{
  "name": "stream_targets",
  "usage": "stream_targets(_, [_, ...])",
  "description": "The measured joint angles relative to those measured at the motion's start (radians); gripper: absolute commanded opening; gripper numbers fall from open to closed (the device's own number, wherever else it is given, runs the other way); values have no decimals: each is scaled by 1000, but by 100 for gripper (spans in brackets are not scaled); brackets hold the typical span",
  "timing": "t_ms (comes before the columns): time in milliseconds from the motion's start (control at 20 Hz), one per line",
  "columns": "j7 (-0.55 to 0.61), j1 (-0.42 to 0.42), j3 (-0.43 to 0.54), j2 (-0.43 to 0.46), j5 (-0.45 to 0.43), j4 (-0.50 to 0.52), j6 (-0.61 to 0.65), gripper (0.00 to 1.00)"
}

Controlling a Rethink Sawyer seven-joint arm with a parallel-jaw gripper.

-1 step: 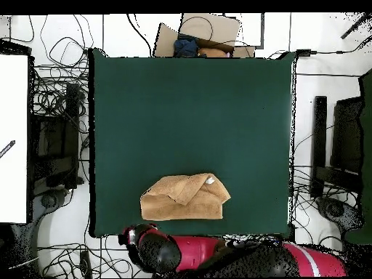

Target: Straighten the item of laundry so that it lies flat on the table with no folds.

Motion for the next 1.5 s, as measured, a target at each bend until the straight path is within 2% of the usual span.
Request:
stream_targets(500, [0,-52,1,-148,0,30,122,0])
stream_targets(850, [0,-47,-4,-179,0,30,124,0])
stream_targets(1150, [0,-4,-40,-199,-1,26,124,0])
stream_targets(1500, [0,97,-130,-199,-1,-4,124,0])
